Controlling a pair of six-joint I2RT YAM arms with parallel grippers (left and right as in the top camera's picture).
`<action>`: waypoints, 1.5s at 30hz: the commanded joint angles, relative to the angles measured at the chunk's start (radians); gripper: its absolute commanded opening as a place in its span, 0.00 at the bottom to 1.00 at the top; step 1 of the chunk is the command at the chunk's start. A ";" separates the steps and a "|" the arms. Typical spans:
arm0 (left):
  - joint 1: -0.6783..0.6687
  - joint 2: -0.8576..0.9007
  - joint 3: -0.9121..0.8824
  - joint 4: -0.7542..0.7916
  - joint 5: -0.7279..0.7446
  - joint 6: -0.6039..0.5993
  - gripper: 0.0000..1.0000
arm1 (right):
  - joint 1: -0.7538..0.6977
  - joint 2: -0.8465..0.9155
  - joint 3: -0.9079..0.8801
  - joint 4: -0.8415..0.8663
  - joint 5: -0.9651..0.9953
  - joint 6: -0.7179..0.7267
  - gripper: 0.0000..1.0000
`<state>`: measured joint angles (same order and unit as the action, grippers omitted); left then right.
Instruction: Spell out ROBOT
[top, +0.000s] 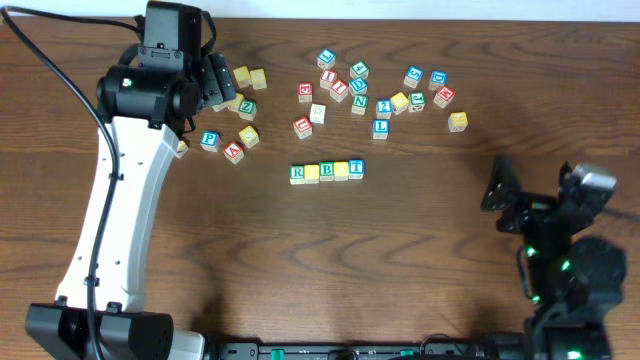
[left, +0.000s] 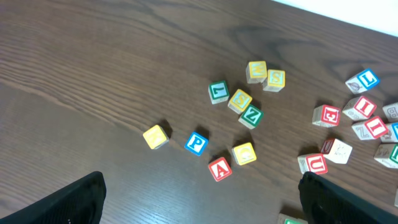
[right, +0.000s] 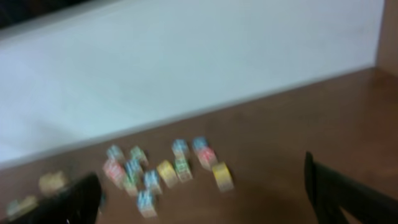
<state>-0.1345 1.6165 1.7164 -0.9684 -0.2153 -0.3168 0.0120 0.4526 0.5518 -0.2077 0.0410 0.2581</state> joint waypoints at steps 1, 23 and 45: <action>0.005 0.005 0.009 -0.003 -0.003 -0.002 0.98 | -0.006 -0.118 -0.155 0.084 -0.052 -0.012 0.99; 0.005 0.005 0.009 -0.003 -0.003 -0.002 0.98 | -0.004 -0.448 -0.547 0.200 -0.051 -0.008 0.99; 0.005 0.005 0.009 -0.003 -0.003 -0.002 0.98 | -0.004 -0.447 -0.546 0.133 -0.055 -0.005 0.99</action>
<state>-0.1345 1.6165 1.7164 -0.9688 -0.2153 -0.3168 0.0124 0.0120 0.0074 -0.0711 -0.0078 0.2581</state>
